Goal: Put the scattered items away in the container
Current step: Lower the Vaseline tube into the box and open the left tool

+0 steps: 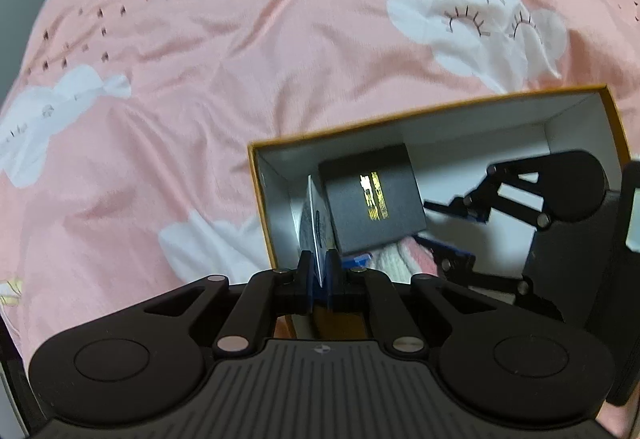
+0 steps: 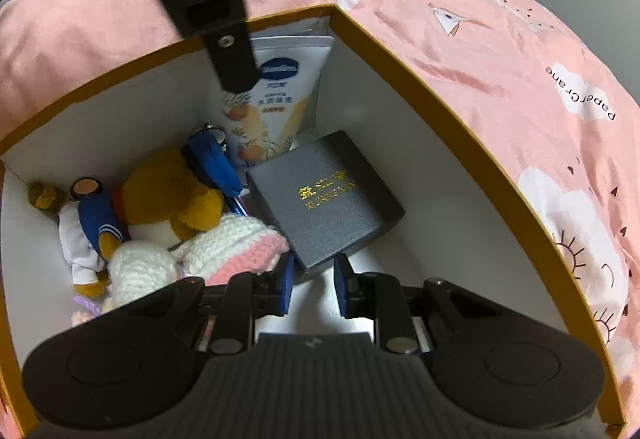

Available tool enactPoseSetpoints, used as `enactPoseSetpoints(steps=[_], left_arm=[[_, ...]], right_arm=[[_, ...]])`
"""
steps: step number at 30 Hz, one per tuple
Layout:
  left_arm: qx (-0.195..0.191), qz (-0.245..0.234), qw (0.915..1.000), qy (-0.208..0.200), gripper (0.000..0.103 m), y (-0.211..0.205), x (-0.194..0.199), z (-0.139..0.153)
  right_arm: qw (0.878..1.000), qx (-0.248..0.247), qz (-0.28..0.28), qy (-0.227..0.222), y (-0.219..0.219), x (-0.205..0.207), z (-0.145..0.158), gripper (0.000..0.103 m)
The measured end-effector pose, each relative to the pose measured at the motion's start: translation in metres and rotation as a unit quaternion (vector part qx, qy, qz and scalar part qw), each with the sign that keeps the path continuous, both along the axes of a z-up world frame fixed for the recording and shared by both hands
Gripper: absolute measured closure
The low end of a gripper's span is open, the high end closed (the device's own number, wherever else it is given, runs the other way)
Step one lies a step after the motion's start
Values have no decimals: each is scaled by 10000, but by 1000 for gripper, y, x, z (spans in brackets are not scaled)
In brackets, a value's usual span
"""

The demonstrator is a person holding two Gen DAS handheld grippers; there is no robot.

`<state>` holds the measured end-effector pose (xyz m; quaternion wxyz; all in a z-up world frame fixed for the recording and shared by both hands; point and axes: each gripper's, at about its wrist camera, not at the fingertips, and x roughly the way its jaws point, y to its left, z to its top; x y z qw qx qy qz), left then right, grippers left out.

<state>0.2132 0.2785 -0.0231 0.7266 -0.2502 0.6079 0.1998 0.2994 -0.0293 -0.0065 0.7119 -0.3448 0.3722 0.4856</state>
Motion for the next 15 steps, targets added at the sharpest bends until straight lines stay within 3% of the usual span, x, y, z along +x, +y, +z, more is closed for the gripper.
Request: enactPoseSetpoints(steps=[9, 15], left_arm=[[-11, 294, 9992, -254, 94, 9, -11, 15], [275, 203, 9983, -466, 89, 0, -14, 31]], right_arm=[[10000, 55, 32, 71, -13, -10, 5, 79], [9999, -65, 4, -124, -22, -23, 11, 76]])
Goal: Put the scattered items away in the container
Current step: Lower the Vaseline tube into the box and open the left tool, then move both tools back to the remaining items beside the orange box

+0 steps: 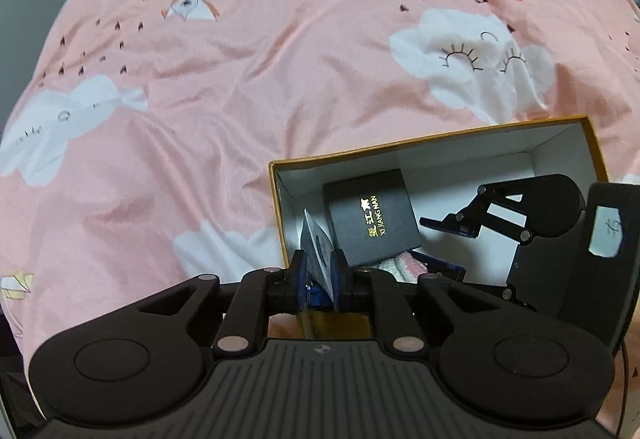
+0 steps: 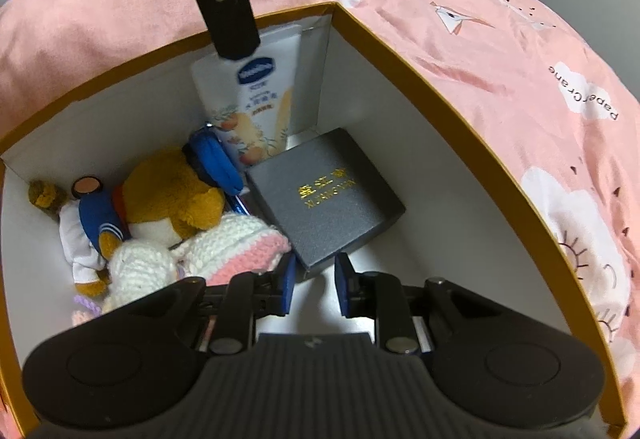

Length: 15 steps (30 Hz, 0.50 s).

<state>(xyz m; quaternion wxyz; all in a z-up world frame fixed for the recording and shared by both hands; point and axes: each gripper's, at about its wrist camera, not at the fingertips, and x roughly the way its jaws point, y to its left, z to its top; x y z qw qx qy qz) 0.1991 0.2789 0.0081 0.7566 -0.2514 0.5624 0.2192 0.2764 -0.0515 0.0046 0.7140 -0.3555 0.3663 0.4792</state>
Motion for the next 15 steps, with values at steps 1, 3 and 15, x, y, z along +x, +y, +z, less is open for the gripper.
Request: enactPoseSetpoints(steps=[1, 3, 15], left_arm=[[15, -13, 10000, -28, 89, -1, -1, 2], [42, -44, 10000, -77, 88, -4, -4, 7], [420, -169, 9988, -163, 87, -18, -10, 20]], right_arm=[[10000, -35, -6, -61, -2, -3, 1, 74], [9998, -82, -50, -171, -6, -8, 5, 72], [9973, -326, -450, -486, -10, -24, -4, 91]])
